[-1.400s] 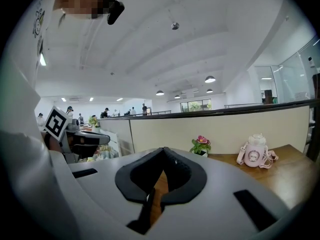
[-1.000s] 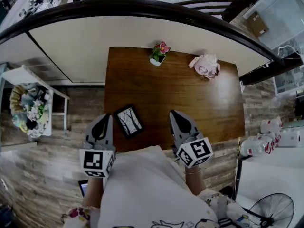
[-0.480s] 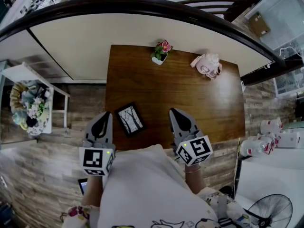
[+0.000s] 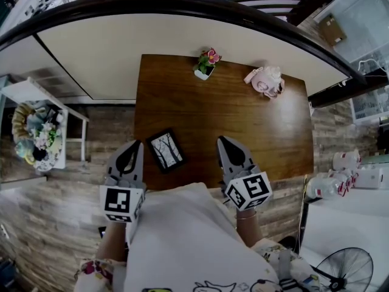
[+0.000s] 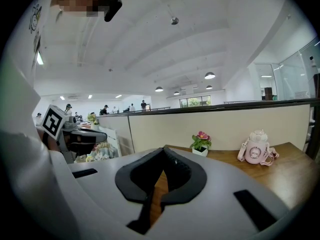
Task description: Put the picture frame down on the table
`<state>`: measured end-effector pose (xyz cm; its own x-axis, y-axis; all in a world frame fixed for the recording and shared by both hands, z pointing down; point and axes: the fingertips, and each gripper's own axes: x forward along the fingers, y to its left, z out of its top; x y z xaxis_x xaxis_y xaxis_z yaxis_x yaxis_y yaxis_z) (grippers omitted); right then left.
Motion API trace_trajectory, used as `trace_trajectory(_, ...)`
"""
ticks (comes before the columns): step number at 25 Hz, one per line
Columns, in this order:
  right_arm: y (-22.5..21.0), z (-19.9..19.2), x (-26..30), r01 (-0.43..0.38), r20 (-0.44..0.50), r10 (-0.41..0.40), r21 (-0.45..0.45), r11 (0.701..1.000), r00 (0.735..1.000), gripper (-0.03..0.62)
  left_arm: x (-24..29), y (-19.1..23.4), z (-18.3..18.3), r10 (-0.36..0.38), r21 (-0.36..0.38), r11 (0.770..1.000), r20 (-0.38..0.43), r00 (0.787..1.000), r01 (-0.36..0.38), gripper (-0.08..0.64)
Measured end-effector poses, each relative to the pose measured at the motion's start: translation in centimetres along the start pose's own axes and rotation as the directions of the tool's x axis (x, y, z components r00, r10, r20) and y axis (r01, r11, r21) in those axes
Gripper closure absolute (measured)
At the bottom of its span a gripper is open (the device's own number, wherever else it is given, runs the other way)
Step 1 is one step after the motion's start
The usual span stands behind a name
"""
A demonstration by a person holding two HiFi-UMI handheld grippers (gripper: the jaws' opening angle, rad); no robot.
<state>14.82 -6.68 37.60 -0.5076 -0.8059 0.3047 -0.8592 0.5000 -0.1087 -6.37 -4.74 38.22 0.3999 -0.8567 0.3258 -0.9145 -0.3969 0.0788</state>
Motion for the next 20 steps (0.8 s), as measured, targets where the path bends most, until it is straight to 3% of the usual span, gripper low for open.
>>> trace_trajectory(20, -0.30, -0.73, -0.35, 0.016, -0.015, -0.016, 0.003, 1.000, 1.000, 0.592, 0.39, 0.09, 0.05, -0.013, -0.007, 1.000, 0.008, 1.000, 0.013, 0.557)
